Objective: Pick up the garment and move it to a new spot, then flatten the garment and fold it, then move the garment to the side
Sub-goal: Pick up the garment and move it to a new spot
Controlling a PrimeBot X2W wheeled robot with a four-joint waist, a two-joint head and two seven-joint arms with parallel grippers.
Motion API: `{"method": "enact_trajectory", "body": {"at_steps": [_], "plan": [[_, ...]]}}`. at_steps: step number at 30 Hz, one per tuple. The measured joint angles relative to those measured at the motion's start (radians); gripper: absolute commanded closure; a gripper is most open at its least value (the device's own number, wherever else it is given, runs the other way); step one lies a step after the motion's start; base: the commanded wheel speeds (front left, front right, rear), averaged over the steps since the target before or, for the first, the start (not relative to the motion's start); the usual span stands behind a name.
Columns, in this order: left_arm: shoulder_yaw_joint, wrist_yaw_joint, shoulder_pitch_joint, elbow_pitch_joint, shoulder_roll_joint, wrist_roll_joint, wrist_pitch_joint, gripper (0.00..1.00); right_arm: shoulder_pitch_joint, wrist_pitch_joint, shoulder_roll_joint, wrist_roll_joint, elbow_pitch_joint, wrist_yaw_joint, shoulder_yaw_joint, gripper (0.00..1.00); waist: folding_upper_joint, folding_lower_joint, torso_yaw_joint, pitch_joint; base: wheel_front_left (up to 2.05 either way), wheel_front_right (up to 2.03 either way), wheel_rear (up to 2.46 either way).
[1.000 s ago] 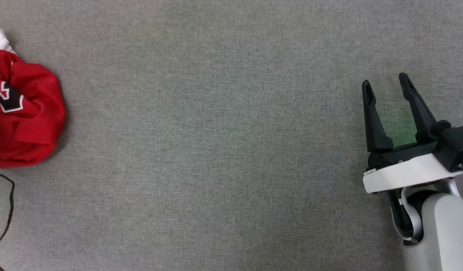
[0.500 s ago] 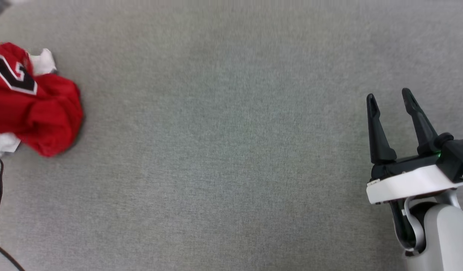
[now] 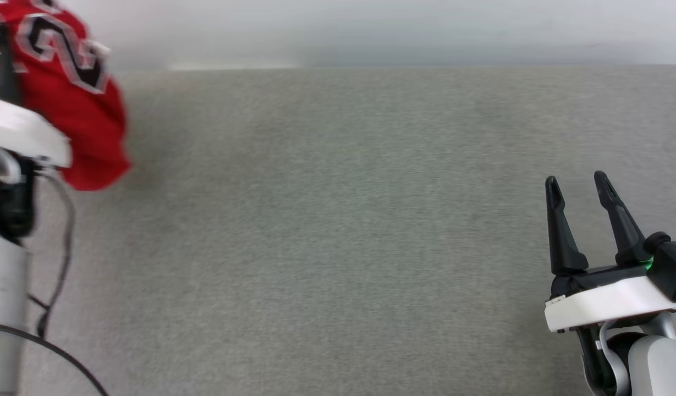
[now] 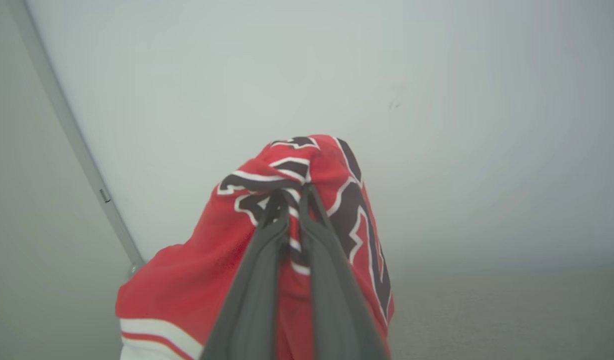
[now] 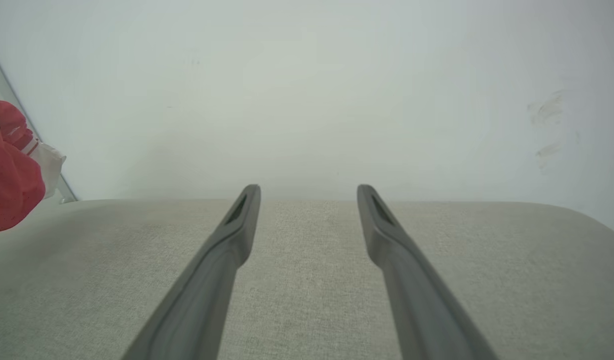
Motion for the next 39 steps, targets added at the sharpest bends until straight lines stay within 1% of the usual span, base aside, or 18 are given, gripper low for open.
{"method": "enact_trajectory", "body": {"at_steps": [6,10,14,16,21,24,28,29,30,31,35,39], "plan": [[-0.063,0.027,0.069,-0.173,-0.107,0.005,-0.007,1.0,0.022,0.008,0.0,0.011,-0.01,0.0,-0.002,0.0,0.0,0.0,-0.078,-0.026,0.0,0.0,0.0],[-0.125,0.029,0.13,-0.283,-0.179,-0.002,0.003,1.0,0.025,0.01,0.0,0.017,-0.016,0.0,0.001,0.0,0.0,0.0,-0.136,-0.028,0.0,0.0,0.0],[-0.212,0.023,0.195,-0.35,-0.242,0.007,0.023,1.0,0.029,0.012,0.0,0.018,-0.021,0.0,0.0,0.0,0.0,0.0,-0.189,-0.021,0.0,0.0,0.0],[-0.263,0.01,0.23,-0.362,-0.269,0.01,0.031,1.0,0.036,0.013,0.0,0.025,-0.024,0.0,-0.002,0.0,0.0,0.0,-0.211,-0.014,0.0,0.0,0.0],[-0.423,-0.048,0.321,-0.329,-0.333,0.008,0.077,1.0,0.043,0.014,0.0,0.036,-0.034,0.0,-0.017,0.0,0.0,0.0,-0.24,0.023,0.0,0.0,0.0],[-0.496,-0.066,0.353,-0.305,-0.348,0.016,0.085,1.0,0.043,0.013,0.0,0.036,-0.043,0.0,-0.025,0.0,0.0,0.0,-0.243,0.049,0.0,0.0,0.0],[-0.576,-0.078,0.38,-0.266,-0.351,0.019,0.106,1.0,0.042,0.012,0.0,0.036,-0.04,0.0,-0.031,0.0,0.0,0.0,-0.23,0.068,0.0,0.0,0.0],[-0.592,-0.079,0.38,-0.264,-0.353,0.021,0.107,0.9,0.042,0.012,0.0,0.036,-0.037,0.0,-0.032,0.0,0.0,0.0,-0.225,0.068,0.0,0.0,0.0],[-0.601,-0.082,0.38,-0.262,-0.355,0.022,0.102,0.6,0.042,0.012,0.0,0.036,-0.033,0.0,-0.031,0.0,0.0,0.0,-0.22,0.066,0.0,0.0,0.0],[-0.612,-0.083,0.38,-0.263,-0.356,0.025,0.092,0.0,0.042,0.012,0.0,0.036,-0.029,0.0,-0.032,0.0,0.0,0.0,-0.216,0.061,0.0,0.0,0.0],[-0.63,-0.081,0.375,-0.279,-0.362,0.051,0.036,0.0,0.044,0.016,0.0,0.033,-0.02,0.0,-0.035,0.0,0.0,0.0,-0.196,0.031,0.0,0.0,0.0],[-0.605,-0.038,0.375,-0.316,-0.38,0.059,-0.03,0.0,0.062,0.03,0.0,0.021,-0.018,0.0,-0.036,0.0,0.0,0.0,-0.171,-0.012,0.0,0.0,0.0]]}}
